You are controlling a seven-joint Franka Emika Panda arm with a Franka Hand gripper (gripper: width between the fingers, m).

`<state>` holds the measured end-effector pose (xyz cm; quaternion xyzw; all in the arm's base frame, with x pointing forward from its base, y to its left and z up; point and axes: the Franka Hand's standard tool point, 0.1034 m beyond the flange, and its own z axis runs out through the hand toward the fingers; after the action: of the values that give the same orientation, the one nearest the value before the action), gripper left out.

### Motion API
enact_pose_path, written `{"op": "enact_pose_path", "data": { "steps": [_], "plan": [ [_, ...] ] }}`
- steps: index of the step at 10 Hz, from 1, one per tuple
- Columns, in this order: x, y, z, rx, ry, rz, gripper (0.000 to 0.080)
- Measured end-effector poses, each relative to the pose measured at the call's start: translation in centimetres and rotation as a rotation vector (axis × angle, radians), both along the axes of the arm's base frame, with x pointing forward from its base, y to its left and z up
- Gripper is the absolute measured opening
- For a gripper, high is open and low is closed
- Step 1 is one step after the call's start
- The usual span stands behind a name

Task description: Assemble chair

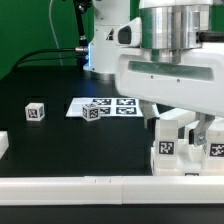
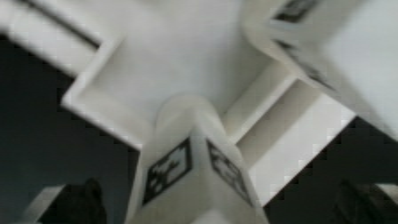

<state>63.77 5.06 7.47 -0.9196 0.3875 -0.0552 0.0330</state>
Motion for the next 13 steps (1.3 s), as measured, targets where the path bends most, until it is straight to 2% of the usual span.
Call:
{"op": "enact_pose_path", "data": {
  "steps": [2,4,6,7,8,11,13],
  "plan": [
    [0.03,-0.24,0.04,-0.026,-0.001,0.165,0.0648],
    [0.28,-0.88,0.35,-0.074,0.0,0.427,0.0648],
    [0.22,-0.84,0.23,-0.069,0.001,0.392,0.0626],
    [0.22,-0.91,0.23,-0.069,0.001,0.392,0.0455],
    [0.22,-0.86,0.21,-0.059,0.001,0.325,0.0282],
    [0.26,-0.75,0.16,-0.026,0.003,0.026,0.0284],
    [0.25,-0.9,0.12,0.012,0.003,-0.313,0.0284]
  ]
}}
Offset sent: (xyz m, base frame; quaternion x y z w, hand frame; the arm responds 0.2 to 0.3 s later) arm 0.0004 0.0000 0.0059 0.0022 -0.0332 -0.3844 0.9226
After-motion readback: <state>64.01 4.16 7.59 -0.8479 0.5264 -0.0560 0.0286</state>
